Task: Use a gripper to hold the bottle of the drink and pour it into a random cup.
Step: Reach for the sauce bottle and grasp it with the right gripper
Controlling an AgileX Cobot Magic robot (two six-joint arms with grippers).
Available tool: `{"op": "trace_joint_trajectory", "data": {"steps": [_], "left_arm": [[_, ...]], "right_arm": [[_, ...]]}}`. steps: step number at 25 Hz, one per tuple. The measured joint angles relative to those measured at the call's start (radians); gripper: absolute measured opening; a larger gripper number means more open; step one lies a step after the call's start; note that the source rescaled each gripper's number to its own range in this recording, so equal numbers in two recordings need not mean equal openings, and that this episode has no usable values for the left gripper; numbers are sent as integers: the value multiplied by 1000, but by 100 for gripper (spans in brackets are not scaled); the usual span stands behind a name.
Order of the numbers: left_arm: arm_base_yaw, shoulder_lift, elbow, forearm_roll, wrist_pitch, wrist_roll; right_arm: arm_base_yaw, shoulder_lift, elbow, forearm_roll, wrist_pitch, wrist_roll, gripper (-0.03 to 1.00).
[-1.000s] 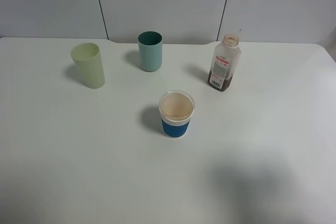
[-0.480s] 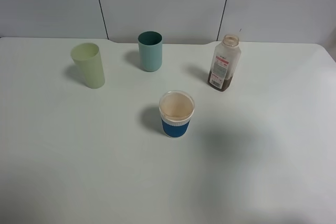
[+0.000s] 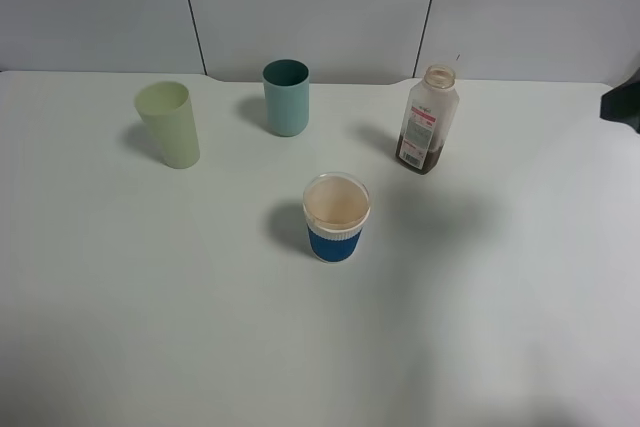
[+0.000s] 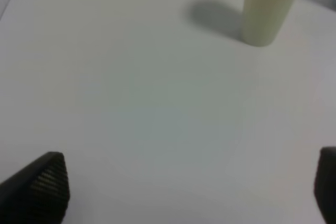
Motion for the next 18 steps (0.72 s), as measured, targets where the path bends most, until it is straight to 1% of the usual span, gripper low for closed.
{"op": "trace_joint_trajectory", "data": {"steps": [5, 12, 18], "left_arm": [[0, 0, 0, 0, 0, 0], [0, 0, 0, 0, 0, 0], [0, 0, 0, 0, 0, 0]], "right_arm": [[7, 154, 0, 17, -97, -35, 100], [75, 312, 0, 18, -240, -63, 100], [115, 422, 0, 7, -331, -71, 100]]}}
